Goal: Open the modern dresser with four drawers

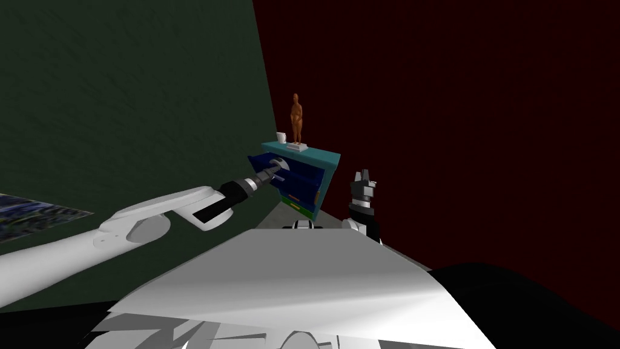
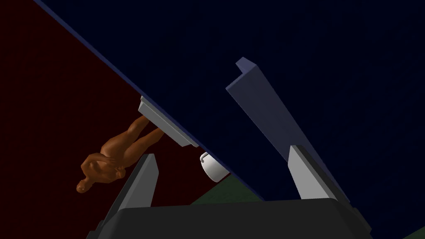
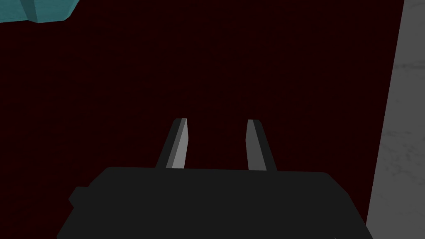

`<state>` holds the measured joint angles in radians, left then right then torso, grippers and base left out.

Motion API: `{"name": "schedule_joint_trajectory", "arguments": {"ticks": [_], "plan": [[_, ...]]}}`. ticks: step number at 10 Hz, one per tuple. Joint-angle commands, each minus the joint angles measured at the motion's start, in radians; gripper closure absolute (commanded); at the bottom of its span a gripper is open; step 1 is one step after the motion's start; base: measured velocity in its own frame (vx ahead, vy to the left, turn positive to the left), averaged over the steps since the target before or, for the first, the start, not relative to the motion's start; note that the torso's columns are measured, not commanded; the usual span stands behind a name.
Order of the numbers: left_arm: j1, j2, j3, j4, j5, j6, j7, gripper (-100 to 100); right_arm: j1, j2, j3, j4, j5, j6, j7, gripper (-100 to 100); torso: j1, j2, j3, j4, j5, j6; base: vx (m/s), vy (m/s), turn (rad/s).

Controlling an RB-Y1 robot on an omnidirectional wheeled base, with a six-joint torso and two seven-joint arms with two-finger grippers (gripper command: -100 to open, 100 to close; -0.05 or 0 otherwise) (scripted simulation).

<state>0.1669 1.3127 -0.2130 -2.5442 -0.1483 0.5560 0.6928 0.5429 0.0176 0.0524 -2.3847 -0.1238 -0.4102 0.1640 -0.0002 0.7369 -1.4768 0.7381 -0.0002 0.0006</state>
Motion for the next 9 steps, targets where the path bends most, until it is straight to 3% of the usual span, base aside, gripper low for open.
{"name": "schedule_joint_trajectory", "arguments": {"ticks": [1, 2, 3, 4, 9], "plan": [[-0.012, 0.052, 0.009, -0.052, 0.009, 0.040, 0.043, -100, 0.000, 0.000, 0.000, 0.000, 0.000, 0.000, 0.000, 0, 0.001, 0.002, 0.001, 0.000, 0.001, -0.001, 0.041, 0.005, 0.042], [-0.015, 0.074, 0.015, -0.071, 0.014, 0.053, 0.060, -100, 0.000, 0.000, 0.000, 0.000, 0.000, 0.000, 0.000, 0, 0.001, 0.003, 0.002, 0.000, 0.001, -0.001, 0.032, 0.001, 0.044], [-0.019, 0.062, 0.010, -0.058, 0.016, 0.046, 0.048, -100, 0.000, 0.000, 0.000, 0.000, 0.000, 0.000, 0.000, 0, 0.000, 0.003, 0.002, 0.000, 0.000, -0.001, 0.014, 0.001, 0.008], [-0.020, 0.064, 0.011, -0.059, 0.017, 0.048, 0.051, 0, 0.000, 0.000, 0.000, 0.000, 0.000, 0.000, 0.000, 0, 0.000, 0.003, 0.002, 0.000, 0.000, 0.000, 0.000, 0.000, 0.000], [-0.020, 0.064, 0.011, -0.059, 0.017, 0.048, 0.051, 0, 0.000, 0.000, 0.000, 0.000, 0.000, 0.000, 0.000, 0, 0.000, 0.001, 0.001, 0.000, 0.000, -0.001, 0.000, 0.000, 0.000]]}}
